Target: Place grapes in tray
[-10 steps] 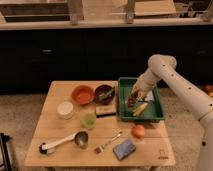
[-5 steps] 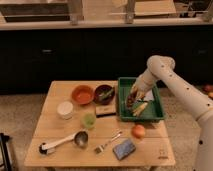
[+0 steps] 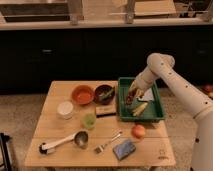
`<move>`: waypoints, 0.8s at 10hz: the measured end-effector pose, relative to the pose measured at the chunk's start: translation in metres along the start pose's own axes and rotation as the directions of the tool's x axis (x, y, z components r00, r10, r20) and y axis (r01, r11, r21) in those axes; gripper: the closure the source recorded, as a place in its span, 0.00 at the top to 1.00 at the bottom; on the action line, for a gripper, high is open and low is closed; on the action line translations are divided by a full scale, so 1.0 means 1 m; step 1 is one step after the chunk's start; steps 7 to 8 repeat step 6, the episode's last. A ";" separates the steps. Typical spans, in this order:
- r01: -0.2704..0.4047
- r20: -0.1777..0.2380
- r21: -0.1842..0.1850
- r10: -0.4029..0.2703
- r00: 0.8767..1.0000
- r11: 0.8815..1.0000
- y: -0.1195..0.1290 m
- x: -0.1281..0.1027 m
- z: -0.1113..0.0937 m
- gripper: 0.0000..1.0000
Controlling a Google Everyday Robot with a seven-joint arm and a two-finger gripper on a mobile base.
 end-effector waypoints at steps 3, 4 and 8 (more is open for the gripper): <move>0.025 0.006 0.007 -0.025 1.000 1.000 -0.005 -0.003 -0.001 0.80; 0.032 0.006 0.007 -0.032 0.999 0.999 -0.007 -0.004 -0.001 0.80; 0.035 0.000 -0.009 -0.035 0.999 0.999 -0.009 -0.004 -0.005 0.80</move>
